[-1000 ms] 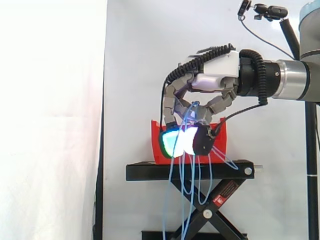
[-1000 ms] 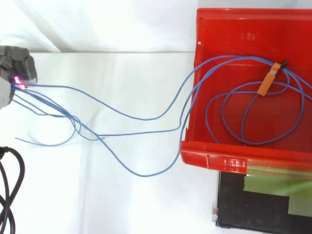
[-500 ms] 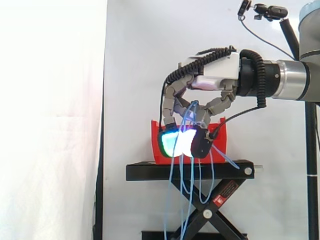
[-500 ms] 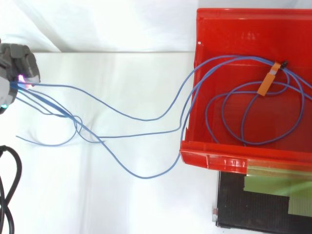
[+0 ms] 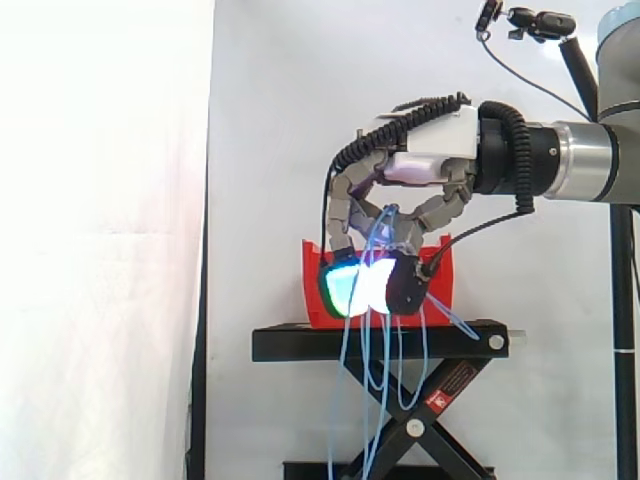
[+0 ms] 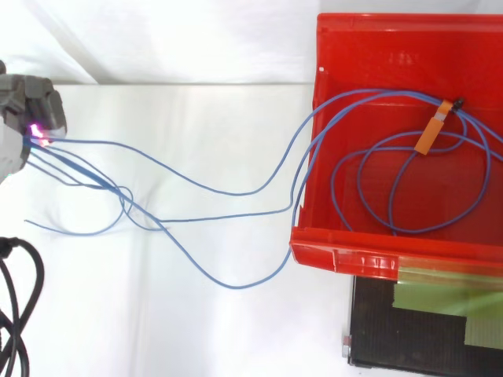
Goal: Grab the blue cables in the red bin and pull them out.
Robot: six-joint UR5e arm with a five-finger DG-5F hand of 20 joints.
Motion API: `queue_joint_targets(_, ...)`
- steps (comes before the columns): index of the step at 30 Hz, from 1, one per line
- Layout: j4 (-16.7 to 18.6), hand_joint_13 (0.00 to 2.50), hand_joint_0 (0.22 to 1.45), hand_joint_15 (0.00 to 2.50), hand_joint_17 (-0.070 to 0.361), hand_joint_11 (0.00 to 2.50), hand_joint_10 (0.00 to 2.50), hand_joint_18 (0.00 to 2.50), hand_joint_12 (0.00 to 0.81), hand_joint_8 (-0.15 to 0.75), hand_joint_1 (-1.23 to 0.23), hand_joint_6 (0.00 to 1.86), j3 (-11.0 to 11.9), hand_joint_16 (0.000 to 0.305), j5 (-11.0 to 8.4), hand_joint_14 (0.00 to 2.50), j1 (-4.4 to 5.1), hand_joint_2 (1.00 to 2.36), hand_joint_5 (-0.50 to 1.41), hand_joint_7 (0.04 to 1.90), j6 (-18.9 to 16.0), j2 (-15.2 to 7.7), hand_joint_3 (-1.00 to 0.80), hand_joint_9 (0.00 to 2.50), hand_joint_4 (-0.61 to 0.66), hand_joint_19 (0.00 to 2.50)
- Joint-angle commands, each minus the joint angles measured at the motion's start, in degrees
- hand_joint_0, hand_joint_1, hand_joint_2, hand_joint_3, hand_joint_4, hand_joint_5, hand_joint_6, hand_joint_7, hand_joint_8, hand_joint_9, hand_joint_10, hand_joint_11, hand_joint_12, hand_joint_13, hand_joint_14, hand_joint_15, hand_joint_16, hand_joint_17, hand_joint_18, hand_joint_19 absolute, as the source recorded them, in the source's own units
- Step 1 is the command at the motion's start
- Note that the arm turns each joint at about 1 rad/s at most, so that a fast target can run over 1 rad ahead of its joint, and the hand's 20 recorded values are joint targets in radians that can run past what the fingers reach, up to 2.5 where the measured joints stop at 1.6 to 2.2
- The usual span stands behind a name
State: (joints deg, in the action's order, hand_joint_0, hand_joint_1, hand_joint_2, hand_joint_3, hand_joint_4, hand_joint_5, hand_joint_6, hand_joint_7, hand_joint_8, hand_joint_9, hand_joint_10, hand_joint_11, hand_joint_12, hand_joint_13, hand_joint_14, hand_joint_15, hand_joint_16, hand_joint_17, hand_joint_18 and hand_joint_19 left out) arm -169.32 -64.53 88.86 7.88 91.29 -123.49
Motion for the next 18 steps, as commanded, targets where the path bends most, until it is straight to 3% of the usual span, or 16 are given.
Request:
queue_joint_targets(1,-0.1,0.98,0.83,0.43,0.092,0.5,2.5,1.07,0.351,0.319,-0.93,0.75,0.0,0.041,-0.1,2.5,-0.06,1.0,0.75,0.45,-1.9,0.0,-1.0,0.61,0.28,1.19)
queue_joint_targets(18,-0.7,0.98,0.85,0.45,0.09,0.48,2.5,1.08,0.351,0.315,-0.98,0.84,-0.1,0.04,-0.36,2.5,0.03,1.0,0.69,0.4,-5.9,0.0,-1.0,0.6,0.28,1.24)
